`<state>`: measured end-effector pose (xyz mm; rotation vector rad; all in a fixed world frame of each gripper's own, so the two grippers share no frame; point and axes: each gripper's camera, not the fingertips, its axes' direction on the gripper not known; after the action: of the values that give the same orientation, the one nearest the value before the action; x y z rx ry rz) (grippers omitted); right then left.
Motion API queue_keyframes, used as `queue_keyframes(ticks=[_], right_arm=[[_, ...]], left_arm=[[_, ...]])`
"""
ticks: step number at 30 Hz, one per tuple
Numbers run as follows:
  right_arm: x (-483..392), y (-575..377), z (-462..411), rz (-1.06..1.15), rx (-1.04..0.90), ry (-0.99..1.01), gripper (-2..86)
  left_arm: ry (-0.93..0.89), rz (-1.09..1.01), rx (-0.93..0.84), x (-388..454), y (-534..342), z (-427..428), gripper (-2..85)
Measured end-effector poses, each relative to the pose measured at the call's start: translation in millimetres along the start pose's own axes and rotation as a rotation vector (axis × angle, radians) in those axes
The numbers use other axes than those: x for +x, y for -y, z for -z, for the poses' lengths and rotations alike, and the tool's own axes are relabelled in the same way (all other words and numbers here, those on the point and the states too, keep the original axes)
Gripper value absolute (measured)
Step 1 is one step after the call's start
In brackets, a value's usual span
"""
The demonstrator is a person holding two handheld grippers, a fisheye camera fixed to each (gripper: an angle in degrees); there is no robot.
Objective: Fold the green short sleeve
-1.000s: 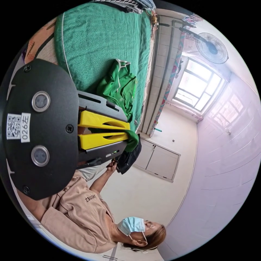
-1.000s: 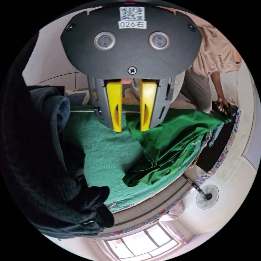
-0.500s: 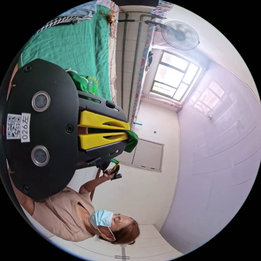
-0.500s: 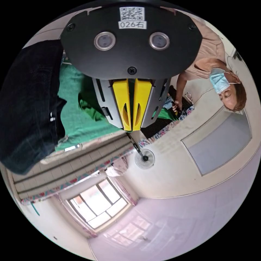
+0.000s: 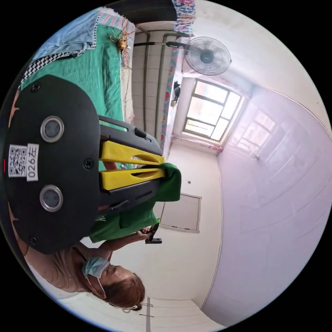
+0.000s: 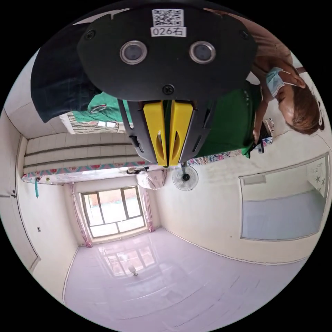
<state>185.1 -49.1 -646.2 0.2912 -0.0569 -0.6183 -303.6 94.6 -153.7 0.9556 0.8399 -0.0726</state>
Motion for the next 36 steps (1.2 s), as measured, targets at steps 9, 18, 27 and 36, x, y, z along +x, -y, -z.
queue_keyframes(ticks=[9,18,27,36], right_arm=[[154,-33,-327,-0.422,-0.424,-0.118,-1.2],[98,75,-278,-0.079,0.072,-0.187,-1.2],[152,-140,-315,-0.179,-0.487,-0.086,-1.4],[192,-312,-274,-0.467,-0.638,0.044,-1.5]], left_arm=[[-0.024,0.388,0.088,-228,28,-157,-0.9],[0.147,-0.256,0.105,-100,127,-130,-0.7],[0.099,-0.12,-0.506,-129,-94,-159,-0.6],[-0.088,0.179,-0.685,-154,-232,-139,-0.6]])
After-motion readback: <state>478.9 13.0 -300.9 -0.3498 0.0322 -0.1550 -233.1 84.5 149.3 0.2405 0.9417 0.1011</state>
